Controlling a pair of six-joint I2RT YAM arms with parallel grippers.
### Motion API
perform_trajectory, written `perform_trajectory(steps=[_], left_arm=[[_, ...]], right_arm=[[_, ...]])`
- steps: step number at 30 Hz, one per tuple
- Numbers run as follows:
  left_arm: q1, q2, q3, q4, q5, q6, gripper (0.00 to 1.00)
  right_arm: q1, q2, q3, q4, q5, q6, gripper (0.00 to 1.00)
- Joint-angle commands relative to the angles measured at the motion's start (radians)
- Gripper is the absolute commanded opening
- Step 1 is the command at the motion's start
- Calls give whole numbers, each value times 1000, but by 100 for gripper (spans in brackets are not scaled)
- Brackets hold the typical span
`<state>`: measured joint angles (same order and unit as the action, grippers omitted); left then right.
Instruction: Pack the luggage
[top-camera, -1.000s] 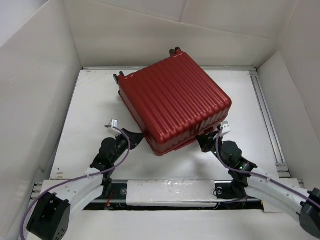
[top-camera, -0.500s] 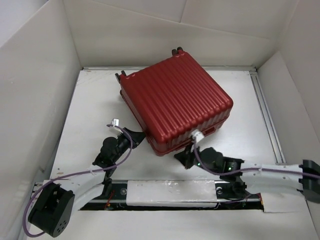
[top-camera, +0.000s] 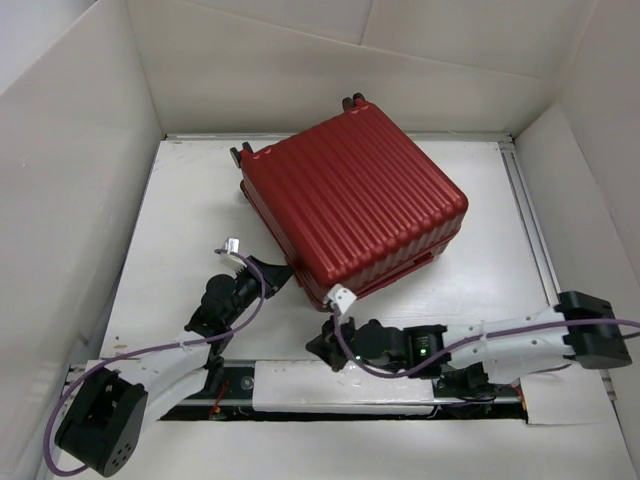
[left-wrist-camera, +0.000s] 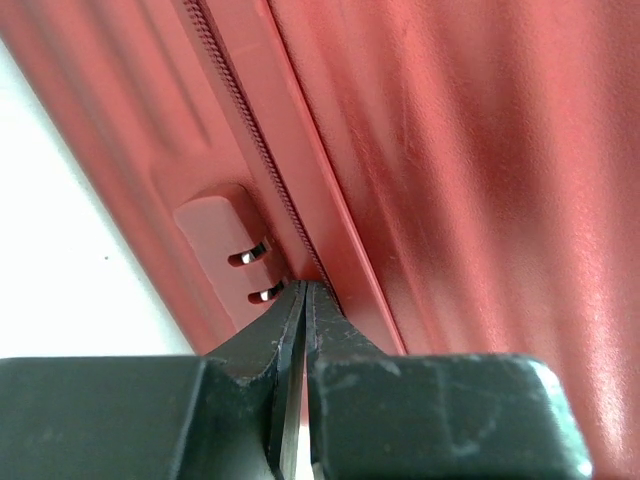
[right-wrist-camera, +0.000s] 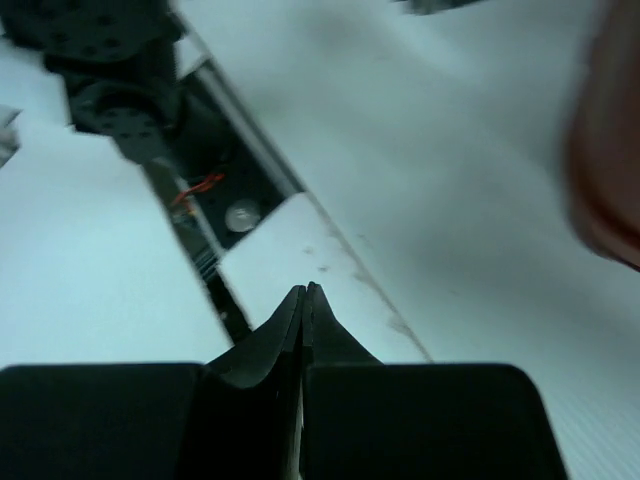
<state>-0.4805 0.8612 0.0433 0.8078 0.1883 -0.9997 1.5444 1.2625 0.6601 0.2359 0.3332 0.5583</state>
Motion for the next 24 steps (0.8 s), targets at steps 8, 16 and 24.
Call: perform_trajectory(steps=[8,16,24], left_arm=[[-12,-83,-37,-16,43,4,0],[-12,-74,-37,-16,53,4,0],[-12,-74,-46,-16,53,13,0]], right_arm=[[-136,-471,-235,-383,409,146,27],[-299,-482,-246,-368,464,62,47],[-408,-327,-201,-227,391,-70,42]])
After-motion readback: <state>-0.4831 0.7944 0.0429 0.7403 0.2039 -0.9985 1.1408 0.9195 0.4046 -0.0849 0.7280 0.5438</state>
